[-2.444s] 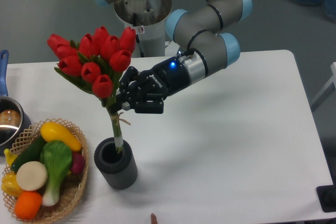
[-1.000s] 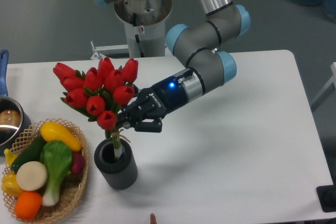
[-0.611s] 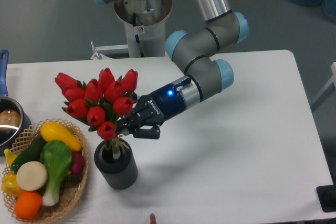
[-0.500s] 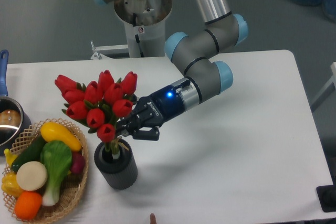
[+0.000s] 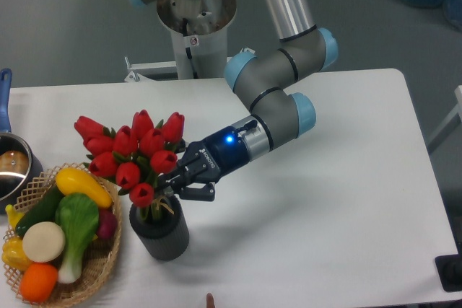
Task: Insert the flowers into the vase
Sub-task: 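Push the tulip stems deeper into the grey vase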
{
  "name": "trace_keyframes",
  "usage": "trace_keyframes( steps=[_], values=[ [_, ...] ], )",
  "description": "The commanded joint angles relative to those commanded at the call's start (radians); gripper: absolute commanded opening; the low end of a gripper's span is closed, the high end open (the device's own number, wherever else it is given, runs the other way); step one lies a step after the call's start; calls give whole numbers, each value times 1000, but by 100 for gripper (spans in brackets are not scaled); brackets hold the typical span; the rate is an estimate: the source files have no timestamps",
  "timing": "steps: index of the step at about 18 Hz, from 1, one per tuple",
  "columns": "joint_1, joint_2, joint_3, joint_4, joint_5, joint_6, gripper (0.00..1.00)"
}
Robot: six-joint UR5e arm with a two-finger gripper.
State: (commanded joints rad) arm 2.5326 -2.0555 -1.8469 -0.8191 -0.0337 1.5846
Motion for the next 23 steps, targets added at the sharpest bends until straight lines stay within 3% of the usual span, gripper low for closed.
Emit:
trace_keyframes(
  steps=[23],
  values=[
    [0, -58, 2, 2, 26, 32, 19]
  ],
)
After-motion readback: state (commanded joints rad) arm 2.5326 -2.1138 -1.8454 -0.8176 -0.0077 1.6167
